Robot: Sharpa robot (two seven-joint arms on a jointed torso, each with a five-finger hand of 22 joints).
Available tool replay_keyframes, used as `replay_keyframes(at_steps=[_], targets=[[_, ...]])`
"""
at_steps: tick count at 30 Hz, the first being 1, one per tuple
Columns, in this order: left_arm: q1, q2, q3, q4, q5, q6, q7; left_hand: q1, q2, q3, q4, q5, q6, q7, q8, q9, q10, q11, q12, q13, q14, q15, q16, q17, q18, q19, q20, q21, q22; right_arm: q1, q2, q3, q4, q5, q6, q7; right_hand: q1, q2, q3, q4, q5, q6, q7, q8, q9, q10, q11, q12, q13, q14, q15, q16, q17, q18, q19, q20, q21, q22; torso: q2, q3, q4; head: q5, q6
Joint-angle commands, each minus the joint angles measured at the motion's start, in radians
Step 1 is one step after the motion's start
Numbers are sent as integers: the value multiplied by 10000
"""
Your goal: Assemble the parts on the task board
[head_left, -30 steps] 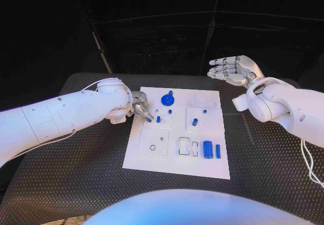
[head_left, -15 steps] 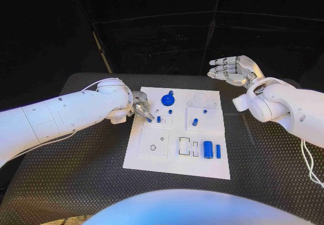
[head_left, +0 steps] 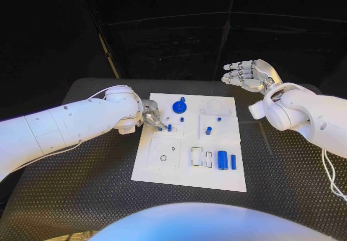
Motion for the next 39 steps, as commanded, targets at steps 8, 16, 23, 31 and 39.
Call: replay_keyframes(at_steps=[8, 16, 23, 31, 39], targets=[[3, 5, -3, -63, 8, 142, -4, -119, 14, -288, 120, -49, 69, 22, -71, -20, 70, -1, 14, 2, 1018, -71, 62, 2635, -169, 66, 14, 25, 165, 21, 17, 8, 8, 41, 76, 74, -136, -14, -5, -71, -17, -80, 767, -31, -17, -78, 29, -62, -13, -118, 8, -50, -11, -83, 67, 23, -57, -12, -5, -4, -3, -8, 0], [3, -36, 2, -57, 55, -286, 25, -326, -37, -1027, 537, -54, 7, 77, -149, -66, -70, 35, -223, -261, 1018, -59, 62, 2635, -144, 12, 20, -84, 87, 21, 17, 8, 5, 55, 88, 68, -161, -10, -4, -89, -16, -97, 781, -33, -18, -88, 38, -69, -14, -171, 17, -54, -14, -91, 72, 23, -86, -14, -1, -9, 6, -30, 0], [3, -152, 23, 28, 658, -1268, 113, -241, -51, -2187, 1163, -37, -852, 401, -510, -226, -1373, 321, -2337, -2948, 993, 131, 3, 2536, -22, -302, 156, -625, -390, 20, 23, 8, -5, 77, 89, 59, -209, -5, -2, -141, -13, -187, 804, -43, -26, -122, 61, -89, -15, -342, 40, -63, -23, -114, 72, 23, -164, -20, -8, -1, 2, -28, 0], [3, -277, 86, 113, 1288, -2078, 287, 104, 251, -3004, 1298, -13, -1763, 836, -1018, -617, -2031, 697, -2751, -3357, 870, 433, -292, 2075, 120, -681, 440, -1306, -969, 20, 30, 8, -32, 81, 94, 54, -219, -4, -1, -152, -14, -204, 808, -45, -28, -129, 65, -92, -15, -367, 44, -64, -24, -119, 72, 23, -180, -20, -7, -4, 0, -34, 0], [3, -431, 152, 254, 1597, -2626, 961, 768, 587, -3549, 1293, 1, -1939, 1020, -1100, -951, -2655, 856, -3180, -3830, 132, 601, -1849, -23, 658, -2068, 613, -3718, -3058, 20, 32, 7, -54, 82, 109, 50, -229, -3, 1, -170, -9, -237, 813, -48, -31, -139, 70, -97, -15, -397, 49, -65, -25, -125, 71, 23, -203, -21, -8, 3, 6, -60, 0]])
